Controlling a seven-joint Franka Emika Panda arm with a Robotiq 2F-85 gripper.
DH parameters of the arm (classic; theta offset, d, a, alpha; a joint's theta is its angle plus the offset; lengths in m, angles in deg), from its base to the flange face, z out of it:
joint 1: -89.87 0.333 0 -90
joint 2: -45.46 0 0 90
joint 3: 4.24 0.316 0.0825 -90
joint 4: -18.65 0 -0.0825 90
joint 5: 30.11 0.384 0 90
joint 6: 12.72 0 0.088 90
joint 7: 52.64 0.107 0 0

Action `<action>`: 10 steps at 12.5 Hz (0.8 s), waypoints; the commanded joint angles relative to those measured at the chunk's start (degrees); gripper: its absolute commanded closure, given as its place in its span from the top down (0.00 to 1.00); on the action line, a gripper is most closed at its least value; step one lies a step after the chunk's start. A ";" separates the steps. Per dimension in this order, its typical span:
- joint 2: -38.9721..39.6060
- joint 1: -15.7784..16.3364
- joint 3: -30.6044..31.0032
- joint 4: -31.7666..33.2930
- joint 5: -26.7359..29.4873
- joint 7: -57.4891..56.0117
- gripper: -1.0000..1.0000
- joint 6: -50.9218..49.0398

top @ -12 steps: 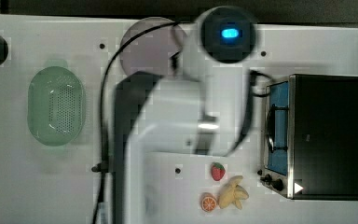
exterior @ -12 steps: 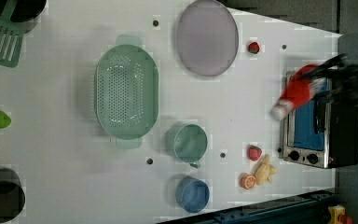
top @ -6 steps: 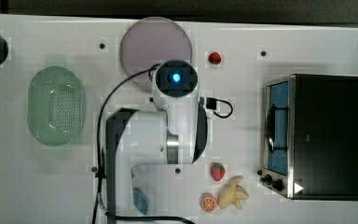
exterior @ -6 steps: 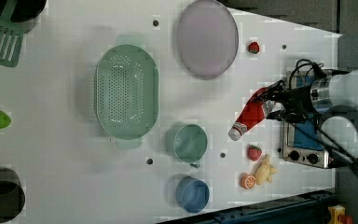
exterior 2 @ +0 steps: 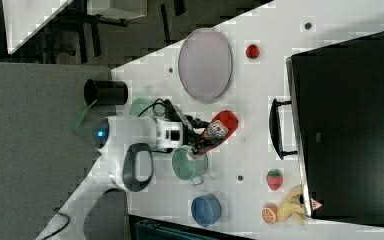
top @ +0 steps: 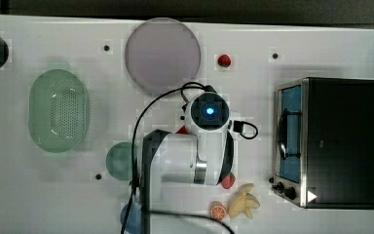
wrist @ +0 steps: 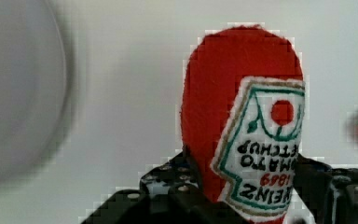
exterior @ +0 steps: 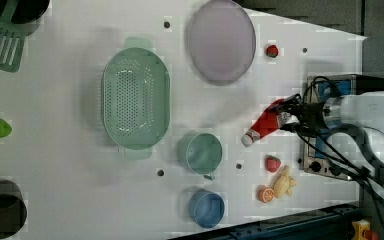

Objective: Pick Ketchup from oven and place it on table.

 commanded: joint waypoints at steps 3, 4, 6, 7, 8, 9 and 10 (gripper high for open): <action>6.60 0.13 -0.03 -0.04 -0.51 -0.78 0.96 7.58; 5.48 0.17 -0.05 -0.64 -0.45 -0.65 1.00 8.14; 2.35 0.17 -0.07 -2.36 -0.44 -0.65 1.00 8.03; 0.37 0.17 -0.05 -3.45 -0.45 -0.65 1.00 7.57; -2.07 0.21 0.02 -4.98 -0.45 -0.65 1.00 6.11; -4.33 0.21 -0.01 -6.89 -0.45 -0.65 1.00 2.56; -6.84 0.15 -0.19 -9.96 -0.45 -0.65 1.00 -4.64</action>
